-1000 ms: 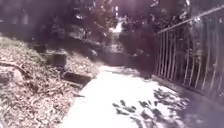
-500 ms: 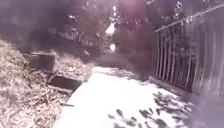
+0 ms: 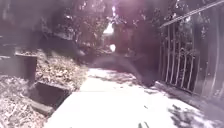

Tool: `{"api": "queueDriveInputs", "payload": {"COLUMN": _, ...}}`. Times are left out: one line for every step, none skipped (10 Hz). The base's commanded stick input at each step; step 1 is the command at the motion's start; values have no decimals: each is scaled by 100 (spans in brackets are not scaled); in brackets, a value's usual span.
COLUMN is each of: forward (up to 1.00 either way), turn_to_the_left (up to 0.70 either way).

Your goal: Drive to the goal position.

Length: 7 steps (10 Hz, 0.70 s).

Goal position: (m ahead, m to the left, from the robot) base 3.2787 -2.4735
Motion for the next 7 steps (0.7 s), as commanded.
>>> {"api": "queueDriveInputs", "payload": {"forward": 0, "turn_to_the_left": 0}}
{"api": "queueDriveInputs", "payload": {"forward": 0, "turn_to_the_left": 0}}
{"api": "queueDriveInputs", "payload": {"forward": 0, "turn_to_the_left": 0}}
{"api": "queueDriveInputs", "payload": {"forward": 0, "turn_to_the_left": -22}}
{"api": "queueDriveInputs", "payload": {"forward": 0, "turn_to_the_left": -50}}
{"api": "queueDriveInputs", "payload": {"forward": 0, "turn_to_the_left": -50}}
{"api": "queueDriveInputs", "payload": {"forward": 0, "turn_to_the_left": -50}}
